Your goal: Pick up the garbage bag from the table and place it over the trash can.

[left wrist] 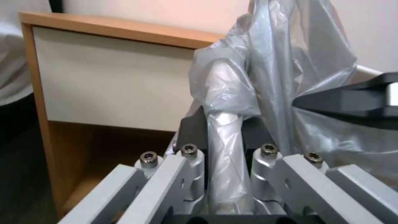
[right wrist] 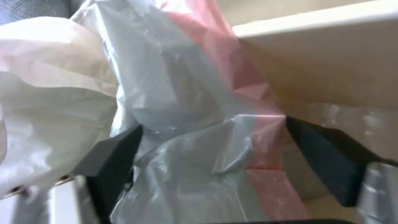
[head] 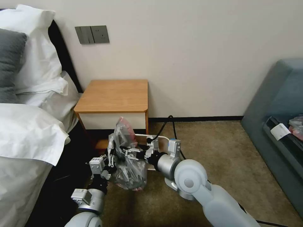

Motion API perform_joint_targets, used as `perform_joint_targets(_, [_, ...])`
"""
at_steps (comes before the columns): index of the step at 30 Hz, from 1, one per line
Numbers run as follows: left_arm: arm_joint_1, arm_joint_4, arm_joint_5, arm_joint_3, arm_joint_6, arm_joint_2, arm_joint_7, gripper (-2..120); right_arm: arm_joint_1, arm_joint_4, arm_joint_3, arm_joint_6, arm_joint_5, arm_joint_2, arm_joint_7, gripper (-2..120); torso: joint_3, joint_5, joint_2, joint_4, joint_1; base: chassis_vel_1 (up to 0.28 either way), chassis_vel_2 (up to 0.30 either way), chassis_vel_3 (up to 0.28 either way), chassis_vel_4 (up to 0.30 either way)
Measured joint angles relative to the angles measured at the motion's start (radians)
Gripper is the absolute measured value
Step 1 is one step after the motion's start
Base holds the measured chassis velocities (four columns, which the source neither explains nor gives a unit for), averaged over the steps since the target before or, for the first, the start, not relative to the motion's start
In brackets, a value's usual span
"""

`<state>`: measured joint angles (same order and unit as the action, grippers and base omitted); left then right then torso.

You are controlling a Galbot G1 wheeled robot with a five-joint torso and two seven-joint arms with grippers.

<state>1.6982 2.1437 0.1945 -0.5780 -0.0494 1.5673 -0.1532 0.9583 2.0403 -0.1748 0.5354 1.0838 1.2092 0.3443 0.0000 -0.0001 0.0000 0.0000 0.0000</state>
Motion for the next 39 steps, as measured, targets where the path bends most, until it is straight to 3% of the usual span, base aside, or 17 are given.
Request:
perform_joint_targets(4, [-0.001,-0.009,0.002,0.0,0.0,0.001,0.001,11,0.009,0.0,-0.007,-0.009,-0.034,-0.009,-0.025,68,0.0,0.0,0.0,0.0,0.0,0.0,0.0,0.0,0.0])
perform_joint_targets(14, [-0.003,-0.011,0.018,0.009,0.006,0.005,0.006,11,0.018,-0.003,-0.007,-0.022,-0.075,-0.022,-0.054,37,0.0,0.0001,0.0,-0.0001,0.0,0.0,0.0,0.0,0.0])
perform_joint_targets(22, [-0.006,-0.011,0.02,0.01,0.009,0.004,0.008,11,0.026,-0.002,-0.005,-0.031,-0.106,-0.027,-0.067,4,0.0,0.0001,0.0,0.0,0.0,0.0,0.0,0.0,0.0])
perform_joint_targets(25, [-0.006,-0.011,0.02,0.01,0.009,0.003,0.009,11,0.026,-0.002,-0.005,-0.032,-0.108,-0.027,-0.067,0,0.0,0.0001,0.0,0.0,0.0,0.0,0.0,0.0,0.0])
perform_joint_targets(39, [-0.013,-0.031,0.02,-0.019,0.016,-0.003,0.025,11,0.03,0.022,0.033,-0.066,-0.164,-0.051,-0.072,0,0.0,0.0001,0.0,0.0,0.0,0.0,0.0,0.0,0.0])
